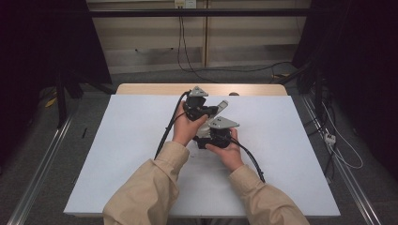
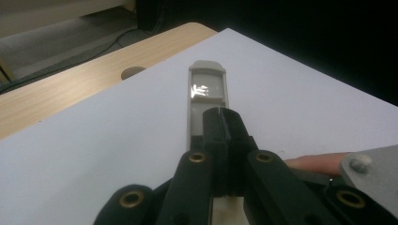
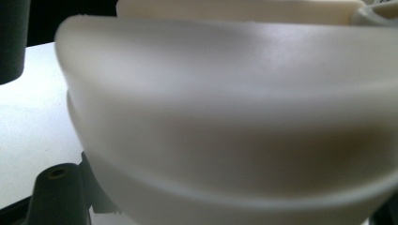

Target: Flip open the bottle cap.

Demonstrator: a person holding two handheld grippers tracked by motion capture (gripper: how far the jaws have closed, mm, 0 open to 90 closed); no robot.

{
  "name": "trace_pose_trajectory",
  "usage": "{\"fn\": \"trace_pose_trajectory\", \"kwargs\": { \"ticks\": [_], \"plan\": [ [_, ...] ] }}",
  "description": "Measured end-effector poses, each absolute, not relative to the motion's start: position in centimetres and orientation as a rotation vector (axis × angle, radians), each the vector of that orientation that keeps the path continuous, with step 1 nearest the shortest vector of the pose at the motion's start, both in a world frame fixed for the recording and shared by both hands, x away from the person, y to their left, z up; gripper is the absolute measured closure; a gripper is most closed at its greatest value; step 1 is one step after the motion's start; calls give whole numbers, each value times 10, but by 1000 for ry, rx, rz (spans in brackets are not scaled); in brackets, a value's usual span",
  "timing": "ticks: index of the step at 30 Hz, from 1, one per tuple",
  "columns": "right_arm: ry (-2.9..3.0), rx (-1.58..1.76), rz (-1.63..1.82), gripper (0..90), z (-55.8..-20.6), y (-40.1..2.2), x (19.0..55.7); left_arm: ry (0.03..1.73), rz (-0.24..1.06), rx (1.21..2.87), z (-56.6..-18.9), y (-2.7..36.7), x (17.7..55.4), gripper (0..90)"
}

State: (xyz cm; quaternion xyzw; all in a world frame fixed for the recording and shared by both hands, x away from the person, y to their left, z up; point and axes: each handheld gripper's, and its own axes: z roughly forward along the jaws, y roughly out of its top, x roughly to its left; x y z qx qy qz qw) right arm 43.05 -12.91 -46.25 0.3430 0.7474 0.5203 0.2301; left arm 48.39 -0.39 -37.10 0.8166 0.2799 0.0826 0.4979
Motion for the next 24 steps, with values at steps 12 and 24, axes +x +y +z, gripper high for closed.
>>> {"fn": "trace_pose_trajectory", "kwargs": {
  "ticks": [12,24],
  "plan": [
    [2046,962,1425,153,-462,-129,431,676,181,1971,-367,3,479,839],
    [2081,1036,1412,60,-460,-135,429,675,144,1940,-360,22,468,620]
  ]
}}
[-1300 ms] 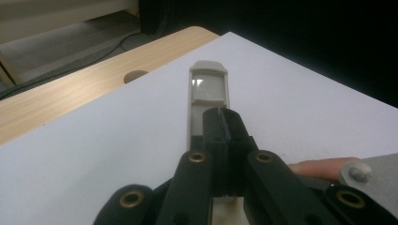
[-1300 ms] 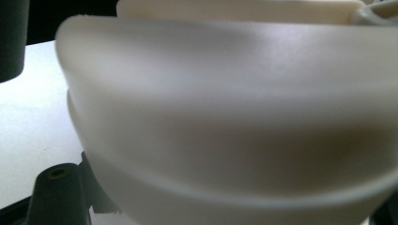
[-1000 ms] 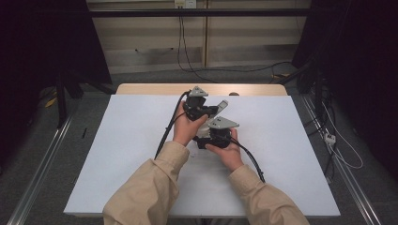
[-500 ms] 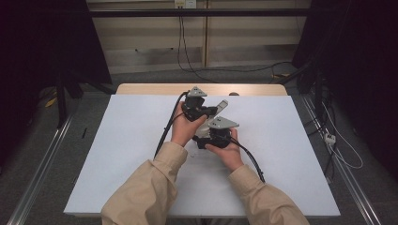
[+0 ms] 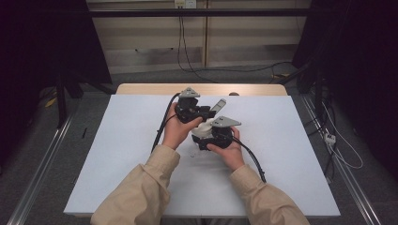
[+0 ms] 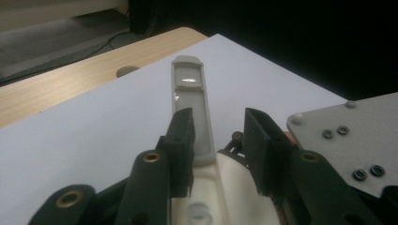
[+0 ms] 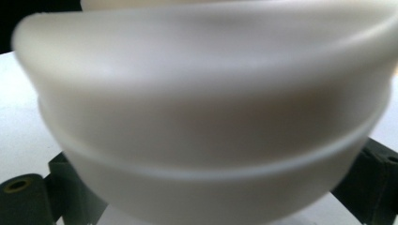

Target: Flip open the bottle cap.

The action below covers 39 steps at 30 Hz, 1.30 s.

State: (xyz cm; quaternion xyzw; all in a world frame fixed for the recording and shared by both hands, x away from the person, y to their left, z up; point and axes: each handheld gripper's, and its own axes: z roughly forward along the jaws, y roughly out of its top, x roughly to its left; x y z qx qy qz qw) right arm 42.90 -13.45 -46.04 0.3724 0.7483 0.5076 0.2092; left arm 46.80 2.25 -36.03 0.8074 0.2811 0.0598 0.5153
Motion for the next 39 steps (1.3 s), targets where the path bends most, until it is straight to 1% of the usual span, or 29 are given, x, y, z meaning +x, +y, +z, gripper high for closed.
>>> {"fn": "trace_pose_trajectory", "kwargs": {
  "ticks": [4,8,14,21,30,32,39],
  "plan": [
    [2085,1036,1410,47,-457,-136,426,690,120,1921,-362,28,464,545],
    [2106,1040,1410,40,-456,-138,424,681,124,1923,-363,34,460,490],
    [2119,1075,1385,36,-458,-145,421,661,131,1930,-362,39,453,375],
    [2137,1073,1358,43,-458,-156,413,626,132,1939,-361,47,443,283],
    [2167,1046,1348,53,-457,-168,400,604,150,1938,-365,67,430,227],
    [2166,1051,1347,55,-458,-171,397,600,168,1947,-368,74,428,218],
    [2182,1050,1345,54,-458,-180,387,625,162,1950,-384,97,420,191]
  ]
}}
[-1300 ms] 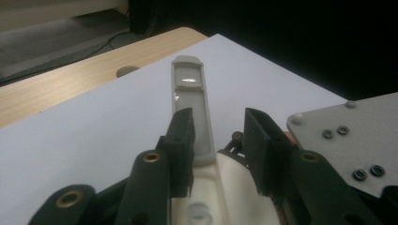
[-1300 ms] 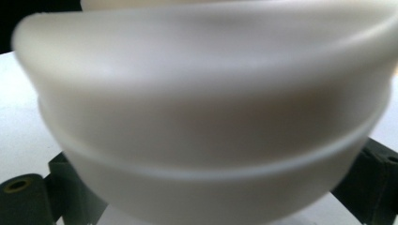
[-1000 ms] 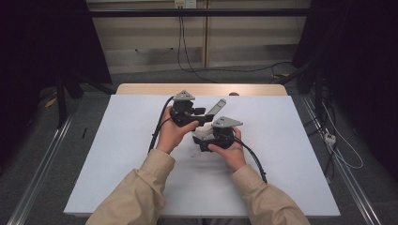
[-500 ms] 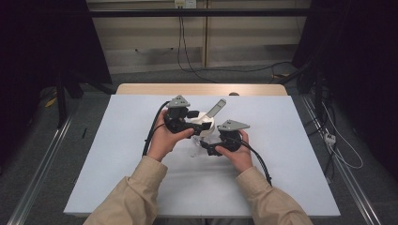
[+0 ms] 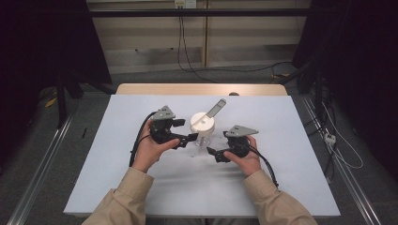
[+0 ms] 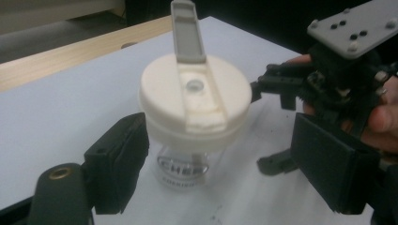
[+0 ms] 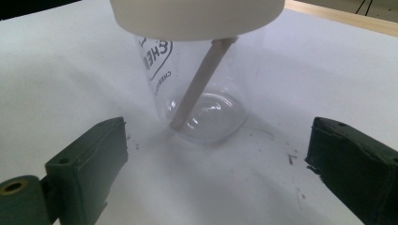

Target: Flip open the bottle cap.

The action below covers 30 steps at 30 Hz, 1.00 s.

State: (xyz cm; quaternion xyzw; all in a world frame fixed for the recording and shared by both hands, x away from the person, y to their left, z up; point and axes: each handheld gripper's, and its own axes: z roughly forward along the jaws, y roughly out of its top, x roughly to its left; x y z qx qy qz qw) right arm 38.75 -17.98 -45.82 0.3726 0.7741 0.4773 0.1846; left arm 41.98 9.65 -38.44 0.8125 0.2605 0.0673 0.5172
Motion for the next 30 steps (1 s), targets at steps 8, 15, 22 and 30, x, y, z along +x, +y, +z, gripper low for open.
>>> {"fn": "trace_pose_trajectory", "kwargs": {
  "ticks": [8,15,22,30],
  "plan": [
    [2183,1039,1353,53,-455,-186,377,645,156,1950,-401,120,415,166],
    [2189,1037,1353,54,-456,-190,372,662,161,1953,-411,136,411,143],
    [2184,1050,1370,54,-454,-198,363,663,126,1965,-420,149,407,137],
    [2171,1051,1375,54,-451,-210,351,653,152,1972,-424,160,401,132]
  ]
}}
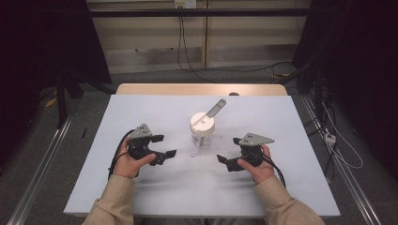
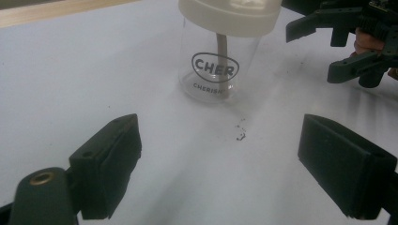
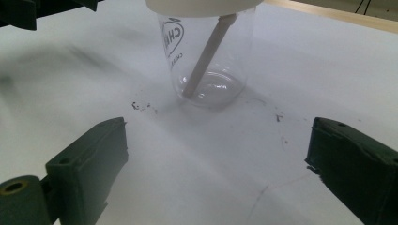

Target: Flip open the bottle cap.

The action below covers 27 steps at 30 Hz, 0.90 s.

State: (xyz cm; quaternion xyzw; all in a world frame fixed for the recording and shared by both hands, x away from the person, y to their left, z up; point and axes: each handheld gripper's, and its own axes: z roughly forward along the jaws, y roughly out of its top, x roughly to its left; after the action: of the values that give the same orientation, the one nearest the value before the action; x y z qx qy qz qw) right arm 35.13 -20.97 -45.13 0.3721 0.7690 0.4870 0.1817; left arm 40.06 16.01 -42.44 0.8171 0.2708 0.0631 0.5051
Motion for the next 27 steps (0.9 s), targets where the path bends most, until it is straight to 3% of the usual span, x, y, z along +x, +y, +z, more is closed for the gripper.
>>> {"fn": "trace_pose_trajectory", "kwargs": {
  "ticks": [27],
  "plan": [
    [2165,1092,1379,53,-456,-239,331,673,179,1990,-429,188,388,132]
  ]
}}
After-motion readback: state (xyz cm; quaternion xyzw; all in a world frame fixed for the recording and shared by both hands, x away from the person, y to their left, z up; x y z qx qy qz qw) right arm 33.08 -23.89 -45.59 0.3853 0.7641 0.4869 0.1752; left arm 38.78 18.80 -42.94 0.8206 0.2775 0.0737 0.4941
